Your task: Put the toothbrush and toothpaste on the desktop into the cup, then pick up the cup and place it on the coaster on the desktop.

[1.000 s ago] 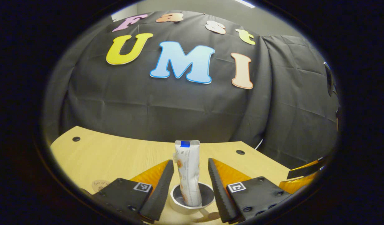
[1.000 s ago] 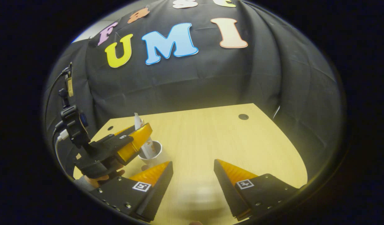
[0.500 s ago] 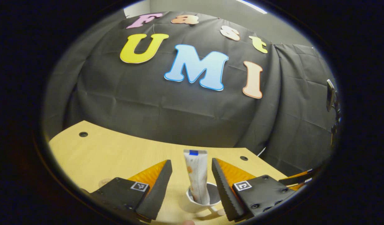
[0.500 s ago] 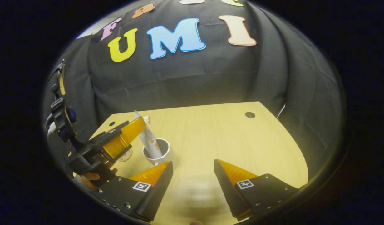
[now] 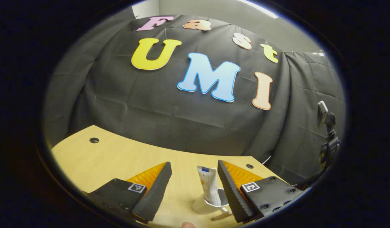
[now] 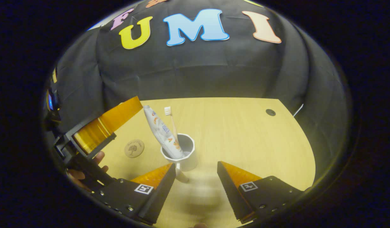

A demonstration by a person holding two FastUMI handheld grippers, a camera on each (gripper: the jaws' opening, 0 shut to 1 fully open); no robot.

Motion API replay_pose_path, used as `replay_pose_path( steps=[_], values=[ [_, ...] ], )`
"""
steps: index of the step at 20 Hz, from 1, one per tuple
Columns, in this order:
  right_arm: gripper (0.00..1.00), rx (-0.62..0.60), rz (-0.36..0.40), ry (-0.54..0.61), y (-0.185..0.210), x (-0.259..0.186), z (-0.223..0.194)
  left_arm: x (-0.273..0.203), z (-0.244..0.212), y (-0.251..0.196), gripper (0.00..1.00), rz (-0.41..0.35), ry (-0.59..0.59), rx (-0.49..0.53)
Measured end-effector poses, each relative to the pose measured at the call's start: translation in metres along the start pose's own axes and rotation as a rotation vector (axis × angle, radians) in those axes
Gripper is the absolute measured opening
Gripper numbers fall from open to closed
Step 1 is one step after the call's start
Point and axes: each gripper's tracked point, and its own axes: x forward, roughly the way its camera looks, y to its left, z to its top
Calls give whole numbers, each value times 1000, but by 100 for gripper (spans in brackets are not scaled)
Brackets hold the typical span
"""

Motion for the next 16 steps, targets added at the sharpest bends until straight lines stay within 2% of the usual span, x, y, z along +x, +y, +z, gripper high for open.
replay_pose_path(
  steps=[3,4,7,8,11,16],
  values=[
    [84,-23,7,50,12,10,-5,-9,9,18,96,30,5,-6],
    [84,-27,10,79,15,14,-9,-13,10,24,94,37,7,-5],
    [84,-14,12,148,21,23,-17,-26,16,40,94,69,9,14],
    [81,-11,6,164,20,27,-18,-29,17,46,94,81,8,21],
    [84,4,-2,222,20,37,-25,-36,20,58,94,110,16,39],
    [84,48,-10,335,23,59,-40,-42,14,69,94,123,45,40]
  ],
)
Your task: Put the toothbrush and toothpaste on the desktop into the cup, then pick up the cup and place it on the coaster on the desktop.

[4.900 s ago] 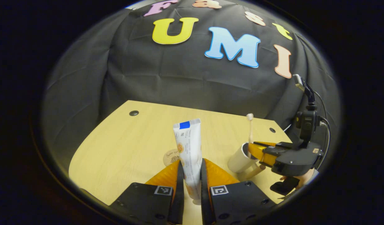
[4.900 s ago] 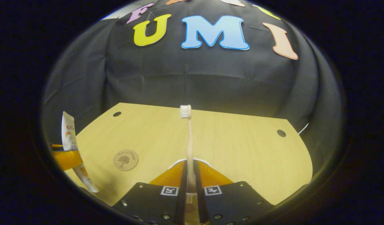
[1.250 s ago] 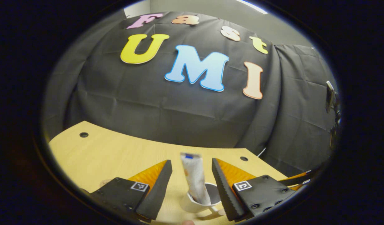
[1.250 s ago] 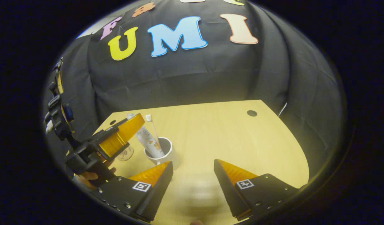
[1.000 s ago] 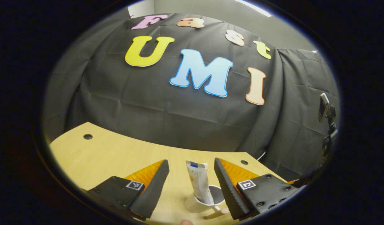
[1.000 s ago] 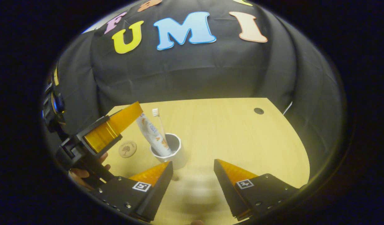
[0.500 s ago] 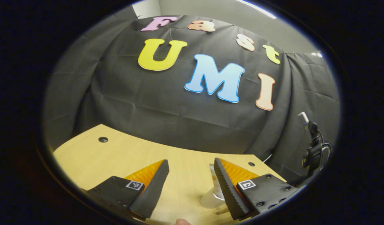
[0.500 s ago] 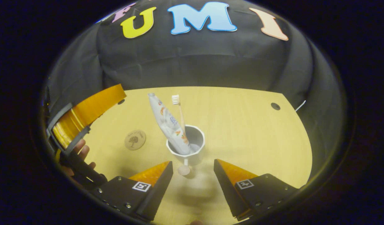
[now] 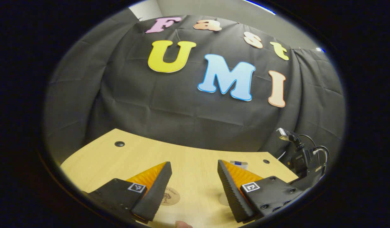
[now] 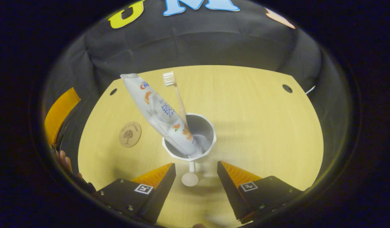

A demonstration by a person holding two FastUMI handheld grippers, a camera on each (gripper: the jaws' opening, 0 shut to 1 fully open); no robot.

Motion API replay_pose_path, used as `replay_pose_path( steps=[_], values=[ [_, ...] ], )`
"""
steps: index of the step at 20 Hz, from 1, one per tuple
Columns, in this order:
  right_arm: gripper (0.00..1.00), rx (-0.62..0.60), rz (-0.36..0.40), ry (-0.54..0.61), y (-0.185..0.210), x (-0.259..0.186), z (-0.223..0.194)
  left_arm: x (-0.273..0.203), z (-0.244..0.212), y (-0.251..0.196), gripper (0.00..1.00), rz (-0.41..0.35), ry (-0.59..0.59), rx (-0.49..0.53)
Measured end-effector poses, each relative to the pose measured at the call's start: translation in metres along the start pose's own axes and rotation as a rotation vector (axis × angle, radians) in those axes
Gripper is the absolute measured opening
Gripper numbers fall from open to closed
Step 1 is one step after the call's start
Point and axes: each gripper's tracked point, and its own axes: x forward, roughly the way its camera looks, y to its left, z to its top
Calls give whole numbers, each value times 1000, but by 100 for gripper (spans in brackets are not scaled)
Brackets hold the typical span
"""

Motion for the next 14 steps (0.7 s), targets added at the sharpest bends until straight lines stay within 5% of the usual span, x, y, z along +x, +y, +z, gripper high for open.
replay_pose_path(
  steps=[14],
  values=[
    [84,-100,-82,213,-8,40,-15,-2,-23,32,96,32,73,-65]
  ],
)
